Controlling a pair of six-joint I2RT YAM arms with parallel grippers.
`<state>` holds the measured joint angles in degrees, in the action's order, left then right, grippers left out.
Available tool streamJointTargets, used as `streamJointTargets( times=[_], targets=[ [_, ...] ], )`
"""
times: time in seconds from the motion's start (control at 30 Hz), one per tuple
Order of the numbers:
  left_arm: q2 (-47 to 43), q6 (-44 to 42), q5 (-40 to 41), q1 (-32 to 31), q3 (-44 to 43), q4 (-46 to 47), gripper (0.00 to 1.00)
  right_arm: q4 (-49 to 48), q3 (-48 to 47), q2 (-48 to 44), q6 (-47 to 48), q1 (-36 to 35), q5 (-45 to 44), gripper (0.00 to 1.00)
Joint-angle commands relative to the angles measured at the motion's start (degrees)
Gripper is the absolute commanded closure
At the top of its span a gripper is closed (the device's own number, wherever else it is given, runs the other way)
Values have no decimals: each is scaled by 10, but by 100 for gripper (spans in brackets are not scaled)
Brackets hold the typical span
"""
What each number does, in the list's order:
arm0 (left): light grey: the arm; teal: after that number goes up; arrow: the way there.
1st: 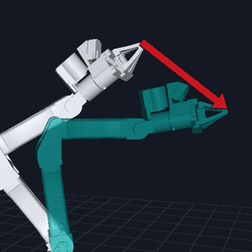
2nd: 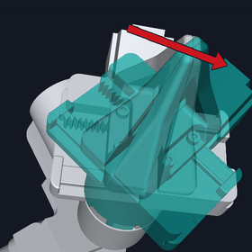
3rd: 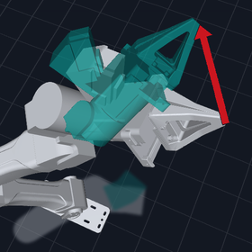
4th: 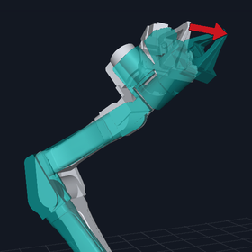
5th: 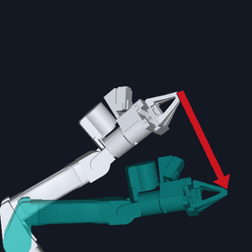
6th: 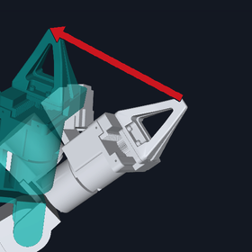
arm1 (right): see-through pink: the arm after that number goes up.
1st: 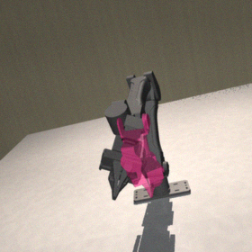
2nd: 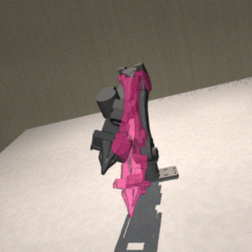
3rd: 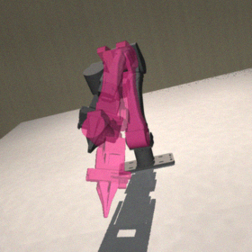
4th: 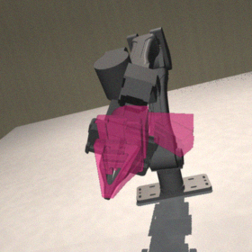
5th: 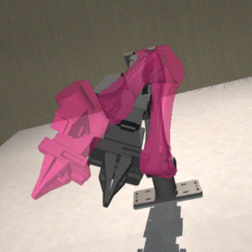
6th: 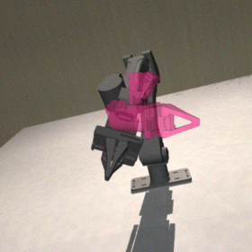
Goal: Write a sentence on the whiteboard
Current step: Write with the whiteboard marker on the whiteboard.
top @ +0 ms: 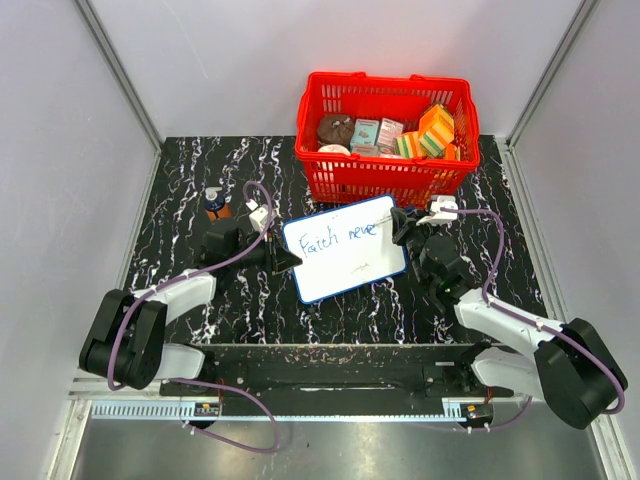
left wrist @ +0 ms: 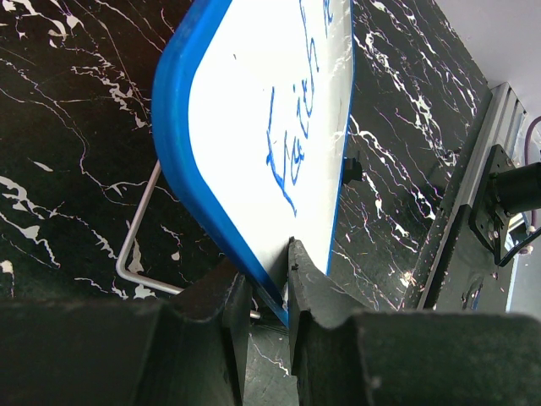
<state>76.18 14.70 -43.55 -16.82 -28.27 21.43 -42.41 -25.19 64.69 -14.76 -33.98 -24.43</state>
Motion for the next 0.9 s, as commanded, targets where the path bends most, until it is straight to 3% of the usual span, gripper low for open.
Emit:
streamJointTargets(
  times=[0.0,0.87],
  targets=[
    [-6,-82,62,3,-4,5,100,-21,-13,-3,5,8,-17,100],
    [-5,-81,61,3,-5,5,100,-12,12,-18,-16,17,5,100]
  ],
)
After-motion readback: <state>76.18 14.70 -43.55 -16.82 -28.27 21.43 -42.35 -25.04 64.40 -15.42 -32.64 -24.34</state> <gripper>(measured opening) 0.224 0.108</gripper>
